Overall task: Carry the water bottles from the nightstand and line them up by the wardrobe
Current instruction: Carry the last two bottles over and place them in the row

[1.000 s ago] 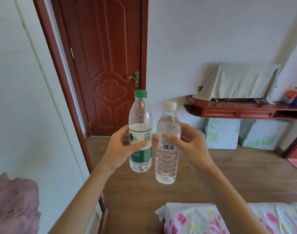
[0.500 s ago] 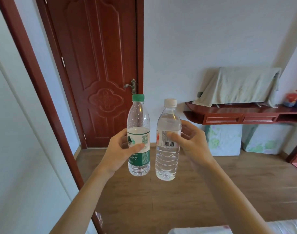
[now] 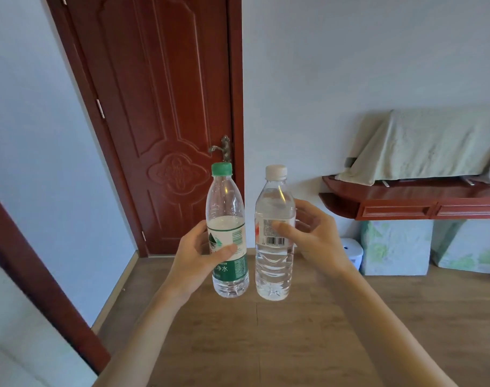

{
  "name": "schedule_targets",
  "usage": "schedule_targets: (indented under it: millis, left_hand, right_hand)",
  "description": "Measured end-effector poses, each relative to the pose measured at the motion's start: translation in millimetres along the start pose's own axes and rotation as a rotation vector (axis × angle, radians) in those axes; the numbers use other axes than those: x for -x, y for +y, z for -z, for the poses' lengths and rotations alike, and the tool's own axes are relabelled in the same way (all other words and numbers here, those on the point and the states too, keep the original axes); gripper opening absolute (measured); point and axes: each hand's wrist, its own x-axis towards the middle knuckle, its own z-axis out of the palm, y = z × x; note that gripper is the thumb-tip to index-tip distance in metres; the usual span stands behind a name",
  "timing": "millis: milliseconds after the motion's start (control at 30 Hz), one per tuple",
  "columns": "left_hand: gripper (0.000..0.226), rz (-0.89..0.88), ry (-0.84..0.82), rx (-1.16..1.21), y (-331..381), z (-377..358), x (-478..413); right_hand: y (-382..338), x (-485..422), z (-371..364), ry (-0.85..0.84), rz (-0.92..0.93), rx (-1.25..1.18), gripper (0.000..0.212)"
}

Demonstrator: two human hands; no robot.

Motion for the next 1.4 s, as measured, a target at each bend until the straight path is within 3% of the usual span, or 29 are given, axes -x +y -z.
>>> schedule_targets:
  millis: [533, 800, 967, 1400]
  left_hand:
    - [0.049, 0.015, 0.078, 0.028, -37, -18, -135]
    - [0.043, 0.047, 0.123, -0.006, -71, 13, -199]
    - [0.048, 0.032, 0.142, -0.021, -91, 44, -254]
    - [0.06, -0.011, 0.153, -0.019, -109, 114, -400]
  right_hand:
    - [69, -151, 24, -0.113, -0.04, -0.021, 0.041]
    - [108, -217, -5, -0.164, -0.051, -0.032, 0.053]
    - [135, -277, -34, -0.16, -0.049, 0.016, 0.042]
    - [164, -431, -99, -0.196, -0.022, -0.03, 0.043]
